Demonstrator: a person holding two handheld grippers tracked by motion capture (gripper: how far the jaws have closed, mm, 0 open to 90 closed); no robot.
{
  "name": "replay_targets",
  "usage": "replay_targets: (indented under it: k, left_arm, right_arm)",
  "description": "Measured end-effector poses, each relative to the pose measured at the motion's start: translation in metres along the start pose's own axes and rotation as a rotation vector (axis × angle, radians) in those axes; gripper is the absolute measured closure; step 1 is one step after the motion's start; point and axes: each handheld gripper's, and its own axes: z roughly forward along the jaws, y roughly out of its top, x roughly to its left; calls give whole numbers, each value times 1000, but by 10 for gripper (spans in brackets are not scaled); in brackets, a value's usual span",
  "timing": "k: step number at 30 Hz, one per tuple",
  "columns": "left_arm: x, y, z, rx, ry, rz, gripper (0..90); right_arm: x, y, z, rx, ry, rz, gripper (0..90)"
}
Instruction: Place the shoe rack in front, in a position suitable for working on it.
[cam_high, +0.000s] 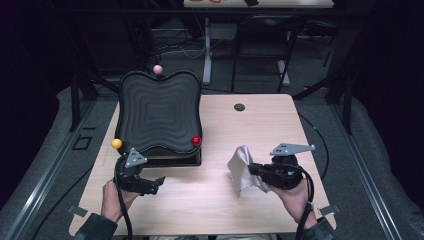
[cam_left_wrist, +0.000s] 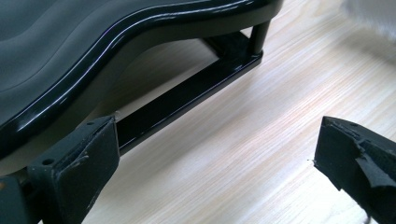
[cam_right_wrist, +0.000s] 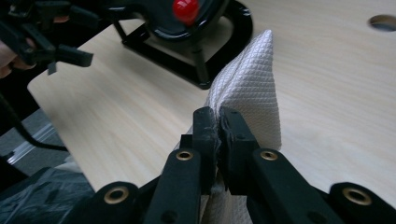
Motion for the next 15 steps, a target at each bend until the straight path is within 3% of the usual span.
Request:
replay_targets:
  k: [8, 15]
  left_arm:
    - [-7, 2, 6, 22, -16, 35, 0]
    - [-19, 4, 13, 45, -35, 63, 1]
  right_arm:
    - [15, -17, 48, 113, 89, -4, 854]
    - [14, -35, 95, 249, 67, -20, 840]
